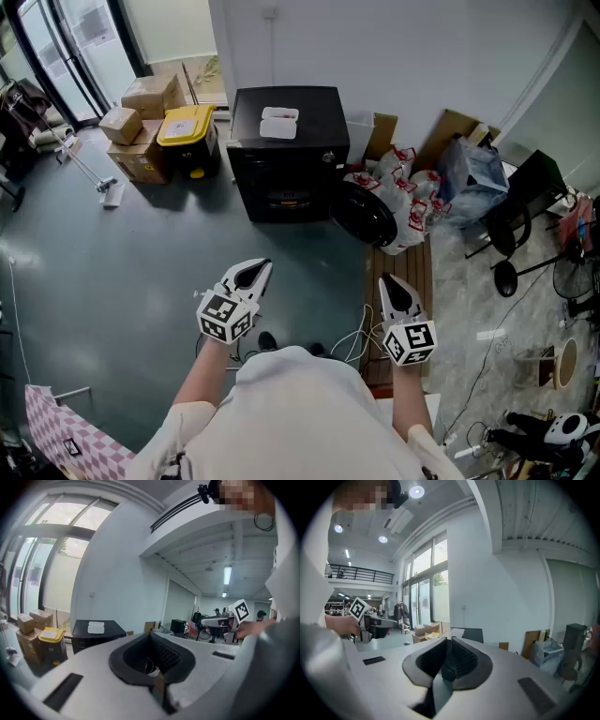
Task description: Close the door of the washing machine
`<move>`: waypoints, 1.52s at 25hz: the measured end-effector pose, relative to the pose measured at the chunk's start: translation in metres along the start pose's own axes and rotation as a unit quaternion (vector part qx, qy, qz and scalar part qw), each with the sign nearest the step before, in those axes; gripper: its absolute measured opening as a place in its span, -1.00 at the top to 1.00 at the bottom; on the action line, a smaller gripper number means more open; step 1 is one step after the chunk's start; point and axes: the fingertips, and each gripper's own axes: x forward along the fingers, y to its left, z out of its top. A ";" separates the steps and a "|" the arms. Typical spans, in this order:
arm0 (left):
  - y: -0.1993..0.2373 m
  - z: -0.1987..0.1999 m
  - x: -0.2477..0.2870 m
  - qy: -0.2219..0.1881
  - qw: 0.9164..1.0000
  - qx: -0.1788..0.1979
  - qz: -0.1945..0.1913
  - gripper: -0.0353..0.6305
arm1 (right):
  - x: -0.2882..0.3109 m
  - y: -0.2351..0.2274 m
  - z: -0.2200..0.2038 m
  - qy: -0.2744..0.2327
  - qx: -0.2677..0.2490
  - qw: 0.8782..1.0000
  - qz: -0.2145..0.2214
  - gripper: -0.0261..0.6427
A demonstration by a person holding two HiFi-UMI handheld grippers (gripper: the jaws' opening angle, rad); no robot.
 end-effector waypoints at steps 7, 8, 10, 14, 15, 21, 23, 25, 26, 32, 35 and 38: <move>0.002 0.005 0.004 -0.001 1.000 -0.002 -0.002 0.87 | 0.005 -0.001 0.007 0.001 -0.003 1.000 0.001 0.77; 0.003 0.004 0.004 0.000 1.000 -0.002 -0.002 0.87 | 0.006 -0.002 0.006 0.000 -0.002 1.000 0.001 0.78; 0.003 0.000 0.005 0.001 1.000 -0.002 -0.003 0.87 | 0.007 -0.001 0.004 -0.001 -0.002 1.000 0.000 0.78; 0.005 0.000 0.009 0.001 1.000 -0.003 -0.005 0.87 | 0.010 -0.002 0.003 0.001 0.004 1.000 0.000 0.78; 0.006 0.000 0.010 0.001 1.000 -0.004 -0.006 0.87 | 0.012 -0.002 0.003 0.001 0.004 1.000 -0.001 0.78; 0.014 -0.005 0.013 0.010 1.000 -0.005 -0.015 0.87 | 0.018 0.001 0.003 0.003 0.005 1.000 -0.014 0.78; 0.018 -0.008 0.015 0.014 1.000 -0.005 -0.019 0.87 | 0.021 0.002 0.000 0.005 0.008 1.000 -0.021 0.77; 0.023 -0.012 0.016 0.018 1.000 -0.006 -0.023 0.87 | 0.024 0.004 -0.003 0.010 0.010 1.000 -0.027 0.77; 0.025 -0.013 0.017 0.021 0.999 -0.007 -0.025 0.87 | 0.025 0.005 -0.004 0.011 0.011 0.999 -0.029 0.77; 0.031 -0.021 0.021 0.030 0.999 -0.008 -0.037 0.87 | 0.028 0.008 -0.008 0.016 0.020 0.999 -0.044 0.64; 0.033 -0.022 0.021 0.030 0.999 -0.007 -0.042 0.87 | 0.030 0.011 -0.012 0.020 0.021 0.998 -0.049 0.61; 0.037 -0.024 0.017 0.031 0.998 -0.001 -0.048 0.87 | 0.033 0.018 -0.015 0.022 0.023 0.998 -0.054 0.55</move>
